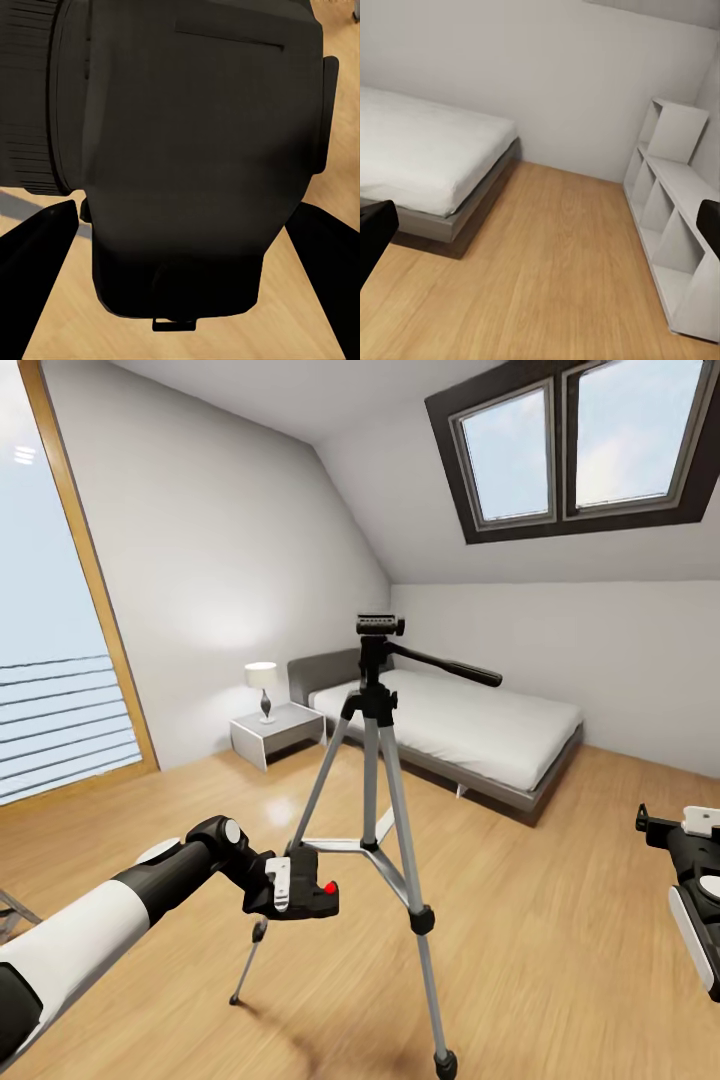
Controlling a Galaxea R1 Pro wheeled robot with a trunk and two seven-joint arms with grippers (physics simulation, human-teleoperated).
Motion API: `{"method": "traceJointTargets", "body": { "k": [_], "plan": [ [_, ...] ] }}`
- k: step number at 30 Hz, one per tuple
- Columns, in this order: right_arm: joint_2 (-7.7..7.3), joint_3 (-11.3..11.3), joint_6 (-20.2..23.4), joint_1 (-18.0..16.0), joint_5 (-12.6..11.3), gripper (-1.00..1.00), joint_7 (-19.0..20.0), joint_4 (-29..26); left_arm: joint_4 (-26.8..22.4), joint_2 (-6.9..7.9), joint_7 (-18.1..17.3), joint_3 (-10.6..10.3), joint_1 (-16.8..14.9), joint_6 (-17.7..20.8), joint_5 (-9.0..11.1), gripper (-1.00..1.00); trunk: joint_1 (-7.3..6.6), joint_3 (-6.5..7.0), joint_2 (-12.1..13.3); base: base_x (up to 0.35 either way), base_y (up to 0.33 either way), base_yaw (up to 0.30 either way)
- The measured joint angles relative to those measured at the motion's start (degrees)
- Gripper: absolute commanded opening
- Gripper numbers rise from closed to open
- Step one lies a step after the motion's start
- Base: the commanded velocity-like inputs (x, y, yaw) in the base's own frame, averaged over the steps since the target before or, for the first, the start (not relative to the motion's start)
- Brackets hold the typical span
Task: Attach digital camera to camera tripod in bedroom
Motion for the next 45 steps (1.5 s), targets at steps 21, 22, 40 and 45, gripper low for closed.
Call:
{"method": "traceJointTargets", "body": {
  "k": [21, 22, 40, 45],
  "plan": [
    [0.00, 0.00, 0.00, 0.01, 0.01, 1.00, -0.06, 0.00, 0.00, -0.05, -0.20, -0.10, 0.00, 0.00, -0.08, -1.00, -4.61, 3.77, 8.42, 0.000, 0.000, 0.000],
    [0.00, -0.02, 0.00, 0.00, 0.01, 1.00, -0.06, 0.00, 0.00, -0.05, -0.20, -0.10, 0.00, 0.00, -0.08, -1.00, -4.83, 3.95, 8.83, 0.000, 0.000, 0.000],
    [0.00, 0.00, 0.01, -0.01, 0.04, 1.00, -0.08, 0.00, 0.09, 0.01, -0.22, -0.13, 0.00, 0.00, -0.09, -1.00, -8.79, 7.18, 16.05, 0.000, 0.000, 0.000],
    [0.00, 0.00, 0.00, 0.02, 0.02, 1.00, -0.08, 0.00, 0.09, 0.22, -0.26, -0.11, 0.00, 0.00, -0.10, -1.00, -9.89, 8.08, 18.05, 0.000, 0.000, 0.000]
  ]
}}
